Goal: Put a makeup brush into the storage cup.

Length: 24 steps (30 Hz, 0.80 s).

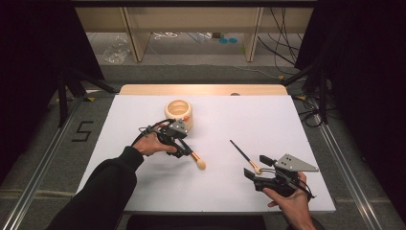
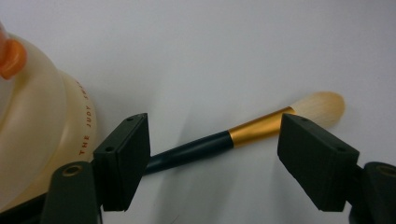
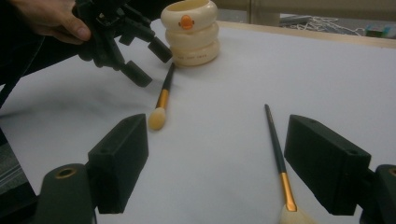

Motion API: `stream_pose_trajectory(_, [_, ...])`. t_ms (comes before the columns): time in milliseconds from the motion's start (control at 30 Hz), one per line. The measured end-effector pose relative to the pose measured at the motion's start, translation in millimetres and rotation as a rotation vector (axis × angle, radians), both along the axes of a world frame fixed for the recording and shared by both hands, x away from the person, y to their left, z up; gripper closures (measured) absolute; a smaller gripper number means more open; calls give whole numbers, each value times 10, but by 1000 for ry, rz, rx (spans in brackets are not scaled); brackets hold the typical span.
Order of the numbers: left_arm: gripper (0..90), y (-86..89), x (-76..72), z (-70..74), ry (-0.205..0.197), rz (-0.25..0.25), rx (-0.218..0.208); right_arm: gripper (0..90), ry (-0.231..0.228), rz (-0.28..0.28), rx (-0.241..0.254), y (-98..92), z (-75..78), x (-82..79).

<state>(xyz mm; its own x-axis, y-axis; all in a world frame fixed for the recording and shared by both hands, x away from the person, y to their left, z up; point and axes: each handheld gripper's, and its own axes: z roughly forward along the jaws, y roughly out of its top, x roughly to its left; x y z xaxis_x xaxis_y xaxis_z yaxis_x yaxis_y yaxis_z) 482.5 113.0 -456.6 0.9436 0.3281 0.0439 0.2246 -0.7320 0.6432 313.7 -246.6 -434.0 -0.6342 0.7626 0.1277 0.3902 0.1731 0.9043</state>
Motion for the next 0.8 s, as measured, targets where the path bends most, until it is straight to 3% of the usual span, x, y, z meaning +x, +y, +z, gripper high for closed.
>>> stream_pose_trajectory(67, [252,2,12,-22,-3,-10,8,228,-6,10,25,16,-15,10])
stream_pose_trajectory(300, [267,-35,44,-118,11,-24,25,231,8,19,23,26,-11,10])
stream_pose_trajectory(333, [271,-40,48,-142,13,-19,24,230,13,13,5,19,-3,4])
stream_pose_trajectory(400, [271,-34,60,-156,14,-20,32,231,3,19,19,28,-14,10])
stream_pose_trajectory(567, [278,-48,60,-161,16,-25,26,231,14,21,2,22,-3,11])
stream_pose_trajectory(600, [274,-59,63,-159,12,-36,34,231,-12,26,-1,23,-11,25])
stream_pose_trajectory(667, [268,-97,57,-153,5,-48,62,231,-23,27,6,29,-21,33])
stream_pose_trajectory(700, [264,-106,69,-142,-5,-55,67,231,6,28,13,38,-19,21])
stream_pose_trajectory(800, [277,-135,108,-128,8,-75,55,232,2,32,19,39,-19,21])
